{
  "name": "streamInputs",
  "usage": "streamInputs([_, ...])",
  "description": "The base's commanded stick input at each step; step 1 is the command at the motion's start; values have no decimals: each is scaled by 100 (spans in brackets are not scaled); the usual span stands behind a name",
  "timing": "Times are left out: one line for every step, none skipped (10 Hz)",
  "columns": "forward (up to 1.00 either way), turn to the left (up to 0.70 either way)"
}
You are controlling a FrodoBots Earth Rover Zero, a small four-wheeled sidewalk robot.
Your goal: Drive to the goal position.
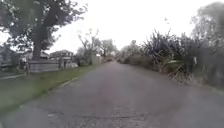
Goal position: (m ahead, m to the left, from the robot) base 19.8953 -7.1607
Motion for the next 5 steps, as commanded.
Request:
streamInputs([70,0])
streamInputs([70,0])
streamInputs([70,0])
streamInputs([70,0])
streamInputs([70,0])
